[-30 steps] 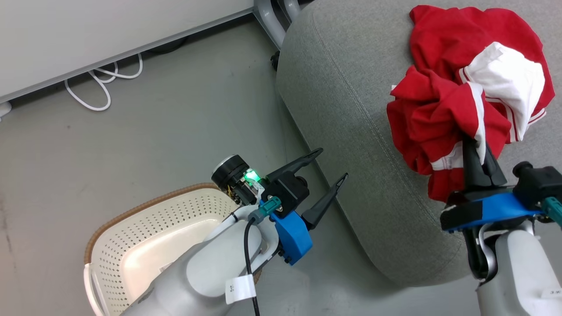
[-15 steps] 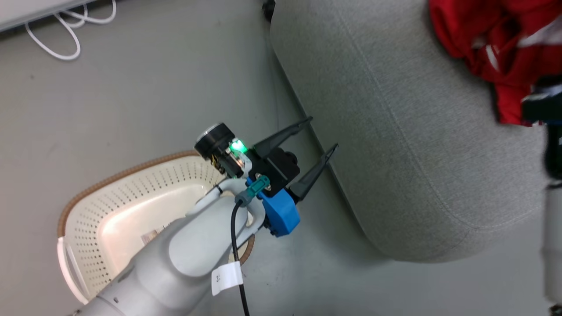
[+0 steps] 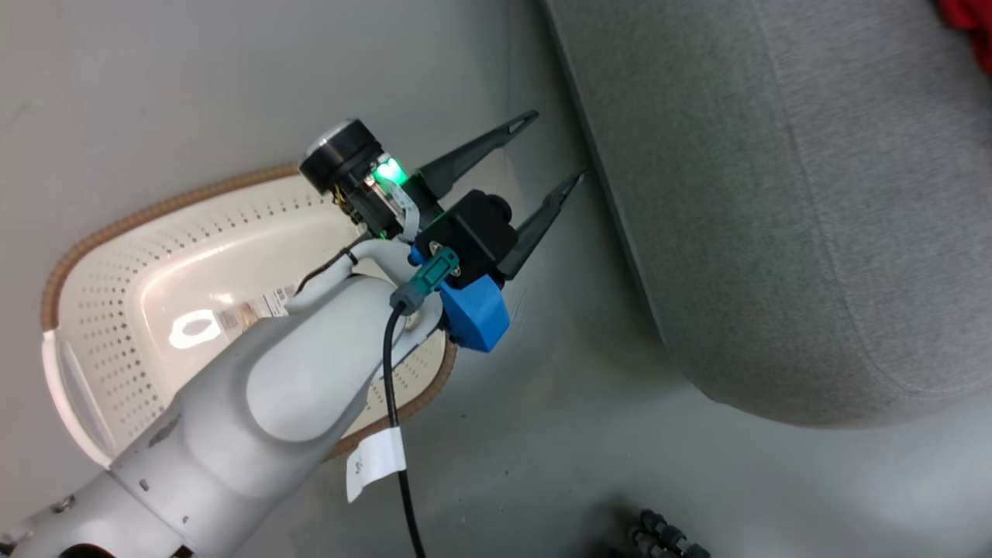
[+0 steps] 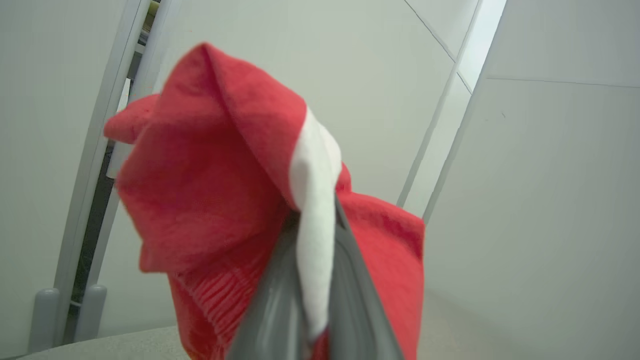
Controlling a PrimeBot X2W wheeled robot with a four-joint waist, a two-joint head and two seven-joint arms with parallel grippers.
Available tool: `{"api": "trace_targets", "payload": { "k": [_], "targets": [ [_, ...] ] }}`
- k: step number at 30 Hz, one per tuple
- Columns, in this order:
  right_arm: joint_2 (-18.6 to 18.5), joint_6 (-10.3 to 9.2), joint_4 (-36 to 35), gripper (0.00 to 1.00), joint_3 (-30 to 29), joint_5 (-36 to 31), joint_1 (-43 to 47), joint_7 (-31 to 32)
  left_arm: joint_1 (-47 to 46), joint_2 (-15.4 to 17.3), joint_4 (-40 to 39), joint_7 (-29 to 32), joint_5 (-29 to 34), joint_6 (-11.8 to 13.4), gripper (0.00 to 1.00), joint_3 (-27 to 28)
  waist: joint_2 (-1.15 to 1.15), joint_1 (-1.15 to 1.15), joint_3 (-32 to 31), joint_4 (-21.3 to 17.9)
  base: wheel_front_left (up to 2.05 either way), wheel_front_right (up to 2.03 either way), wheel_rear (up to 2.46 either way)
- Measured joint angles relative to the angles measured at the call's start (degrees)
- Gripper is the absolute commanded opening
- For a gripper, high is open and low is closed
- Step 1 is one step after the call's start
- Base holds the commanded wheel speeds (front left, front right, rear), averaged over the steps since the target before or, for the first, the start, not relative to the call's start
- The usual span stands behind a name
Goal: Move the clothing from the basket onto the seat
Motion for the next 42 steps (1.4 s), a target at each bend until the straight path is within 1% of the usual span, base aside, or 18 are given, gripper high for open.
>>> {"api": "trace_targets", "payload": {
  "k": [3, 7, 9, 15, 18, 22, 23, 24, 27, 29, 37, 42],
  "targets": [
    [-1.26, 0.0, 2.74, 0.0, -1.55, 0.04, -0.28, 0.01, -0.86, 0.9, -1.98, 0.82, 0.37, 0.43, 1.0, 0.08, 0.0, 0.0, 2.66, 0.31, 0.0, 0.0, 0.0],
    [-1.33, 0.0, 8.18, 0.0, -1.88, -0.86, -0.05, 0.01, -1.39, 2.16, -4.03, 1.69, 0.48, 0.93, 1.0, 0.08, 0.0, 0.0, 5.52, 0.63, 0.0, 0.0, 0.0],
    [-0.73, 0.01, 10.45, 0.0, -1.96, -1.42, 0.22, 0.02, -1.59, 2.48, -4.97, 2.2, 0.58, 1.04, 1.0, 0.1, 0.0, 0.0, 6.54, 0.73, 0.0, 0.0, 0.0],
    [2.86, 0.0, 15.21, 0.0, -3.28, -2.24, 2.06, 0.0, -1.58, 3.52, -6.7, 3.14, 0.62, 1.55, 1.0, -0.1, 0.0, 0.0, 7.98, 0.77, 0.0, 0.0, 0.0],
    [3.01, 0.0, 18.14, 0.0, -3.43, -2.3, 2.5, 0.0, -1.58, 3.69, -7.26, 3.45, 0.59, 1.64, 1.0, -0.18, 0.0, 0.0, 8.2, 0.98, 0.0, 0.0, 0.0],
    [4.02, 0.01, 20.3, 0.0, -3.02, -2.67, 2.62, 0.01, -1.57, 4.19, -7.57, 3.63, 0.36, 1.97, 1.0, -0.2, 0.0, -0.01, 8.05, 0.93, 0.0, 0.0, 0.0],
    [4.09, 0.01, 20.37, 0.46, -3.26, -2.65, 2.64, 0.0, -1.56, 4.27, -7.59, 3.65, 0.34, 1.99, 1.0, -0.22, 0.0, -0.01, 7.91, 0.9, 0.0, 0.0, 0.0],
    [4.02, 0.01, 20.18, 1.0, -3.5, -2.61, 2.63, 0.0, -1.55, 4.36, -7.62, 3.68, 0.3, 2.0, 1.0, -0.23, 0.0, -0.01, 7.74, 0.85, 0.0, 0.0, 0.0],
    [3.91, 0.01, 19.42, 1.0, -3.27, -2.53, 3.14, 0.0, -1.43, 4.34, -7.56, 3.47, -0.04, 2.14, 1.0, -0.32, 0.0, -0.01, 6.87, 0.73, 0.0, 0.0, 0.0],
    [4.3, 0.0, 17.56, 1.0, -3.15, -2.1, 4.46, 0.0, -0.99, 4.14, -7.26, 2.8, -0.2, 2.23, 1.0, -0.47, 0.0, -0.01, 5.98, 0.68, 0.0, 0.0, 0.0],
    [5.56, 0.0, 9.98, 1.0, 0.46, -2.69, 13.48, 0.0, 1.12, 1.82, -4.23, -1.0, -2.13, 3.13, 1.0, -0.13, 0.0, -0.01, 0.22, 1.12, 0.0, 0.0, 0.0],
    [5.95, 0.0, 5.7, 1.0, 4.65, -2.77, 19.12, 0.0, 3.27, 0.33, -2.71, -2.9, -4.31, 5.13, 1.0, 3.0, 0.0, -0.01, -4.46, 2.06, 0.0, 0.0, 0.0]
  ]
}}
